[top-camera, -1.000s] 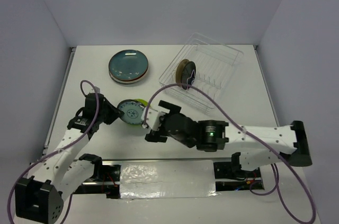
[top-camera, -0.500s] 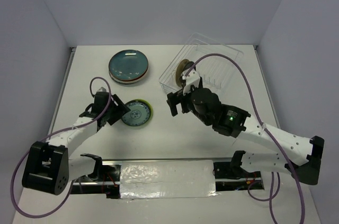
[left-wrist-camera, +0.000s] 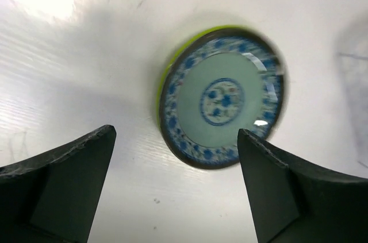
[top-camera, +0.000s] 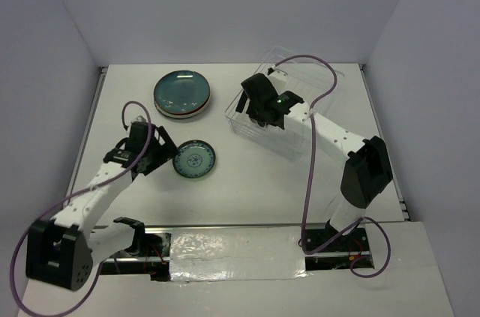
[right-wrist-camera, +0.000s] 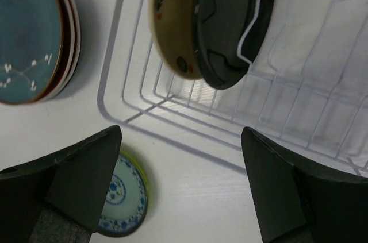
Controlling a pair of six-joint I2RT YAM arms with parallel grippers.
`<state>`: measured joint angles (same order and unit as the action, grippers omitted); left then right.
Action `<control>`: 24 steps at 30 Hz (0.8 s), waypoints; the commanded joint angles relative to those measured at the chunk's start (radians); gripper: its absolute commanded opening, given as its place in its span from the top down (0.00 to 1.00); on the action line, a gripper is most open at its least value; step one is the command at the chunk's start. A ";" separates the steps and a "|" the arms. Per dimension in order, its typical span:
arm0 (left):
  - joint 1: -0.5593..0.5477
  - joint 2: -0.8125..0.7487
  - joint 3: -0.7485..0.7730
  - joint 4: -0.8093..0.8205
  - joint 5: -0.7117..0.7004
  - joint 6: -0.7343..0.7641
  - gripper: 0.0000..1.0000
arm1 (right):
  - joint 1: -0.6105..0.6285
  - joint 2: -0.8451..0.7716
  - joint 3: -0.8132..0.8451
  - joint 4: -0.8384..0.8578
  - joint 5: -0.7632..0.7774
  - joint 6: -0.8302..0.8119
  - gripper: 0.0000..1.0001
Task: Unload the plates from the dish rack
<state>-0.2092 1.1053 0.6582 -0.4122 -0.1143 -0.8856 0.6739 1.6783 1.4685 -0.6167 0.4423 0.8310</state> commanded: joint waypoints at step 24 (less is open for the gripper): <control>-0.010 -0.398 0.190 -0.185 -0.025 0.372 0.00 | -0.226 0.213 0.056 0.264 -0.105 0.002 0.63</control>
<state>-0.2150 0.7231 0.8497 -0.6323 -0.1593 -0.5449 0.4721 1.8786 1.4910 -0.3931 0.3347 0.8482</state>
